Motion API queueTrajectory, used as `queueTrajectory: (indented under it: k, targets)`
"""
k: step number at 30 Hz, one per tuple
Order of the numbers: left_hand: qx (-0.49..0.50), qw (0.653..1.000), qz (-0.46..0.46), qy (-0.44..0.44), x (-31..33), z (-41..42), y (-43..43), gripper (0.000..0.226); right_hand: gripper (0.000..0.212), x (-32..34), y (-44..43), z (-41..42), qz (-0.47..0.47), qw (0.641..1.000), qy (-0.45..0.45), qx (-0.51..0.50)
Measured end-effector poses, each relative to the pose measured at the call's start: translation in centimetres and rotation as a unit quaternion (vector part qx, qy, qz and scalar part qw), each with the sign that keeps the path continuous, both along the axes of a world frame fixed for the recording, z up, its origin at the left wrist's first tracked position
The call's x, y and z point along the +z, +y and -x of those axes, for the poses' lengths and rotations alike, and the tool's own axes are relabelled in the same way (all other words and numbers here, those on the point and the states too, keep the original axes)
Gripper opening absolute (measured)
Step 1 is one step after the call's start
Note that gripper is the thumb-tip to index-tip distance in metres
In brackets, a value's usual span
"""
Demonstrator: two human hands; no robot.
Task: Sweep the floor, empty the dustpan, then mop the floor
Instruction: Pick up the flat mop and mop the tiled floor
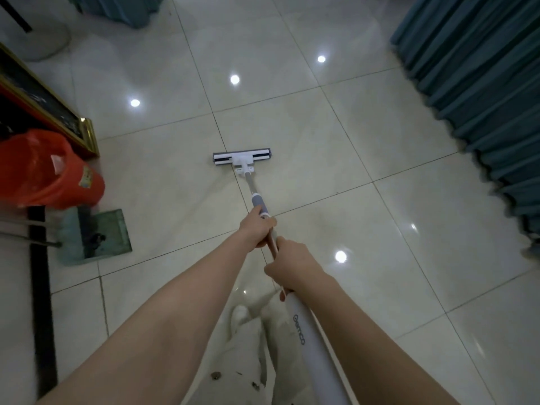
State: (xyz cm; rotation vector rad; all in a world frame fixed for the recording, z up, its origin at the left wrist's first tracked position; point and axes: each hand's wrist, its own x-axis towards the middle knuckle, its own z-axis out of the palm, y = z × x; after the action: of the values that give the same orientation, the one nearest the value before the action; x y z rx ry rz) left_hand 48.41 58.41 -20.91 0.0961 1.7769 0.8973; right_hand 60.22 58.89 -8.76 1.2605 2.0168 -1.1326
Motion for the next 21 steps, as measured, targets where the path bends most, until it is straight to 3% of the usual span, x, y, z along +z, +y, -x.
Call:
queueTrajectory:
  k: [3, 7, 10, 14, 21]
  targets:
    - [-0.011, 1.0, -0.017, -0.014, 0.8, -3.1, -2.1, 0.038, 0.021, 1.2, -1.6, -3.2, -0.002, 1.0, 0.006, 0.012]
    - [-0.011, 1.0, -0.014, -0.007, 1.4, -7.4, -4.1, 0.043, 0.038, 1.4, -3.4, -7.4, -0.013, 0.999, 0.01, 0.045]
    - [-0.014, 1.0, -0.006, -0.002, 1.4, -10.9, -5.5, 0.041, 0.029, 1.0, -4.7, -10.9, -0.01, 0.999, 0.012, 0.04]
    - [0.0, 1.0, -0.001, -0.008, 2.1, -16.6, -7.8, 0.04, 0.038, 0.7, -6.3, -16.6, -0.006, 0.998, 0.026, 0.052]
    - [0.038, 0.998, -0.032, -0.033, 4.2, -29.8, -11.5, 0.039, 0.03, 2.3, -8.3, -28.7, -0.016, 0.995, 0.004, 0.095]
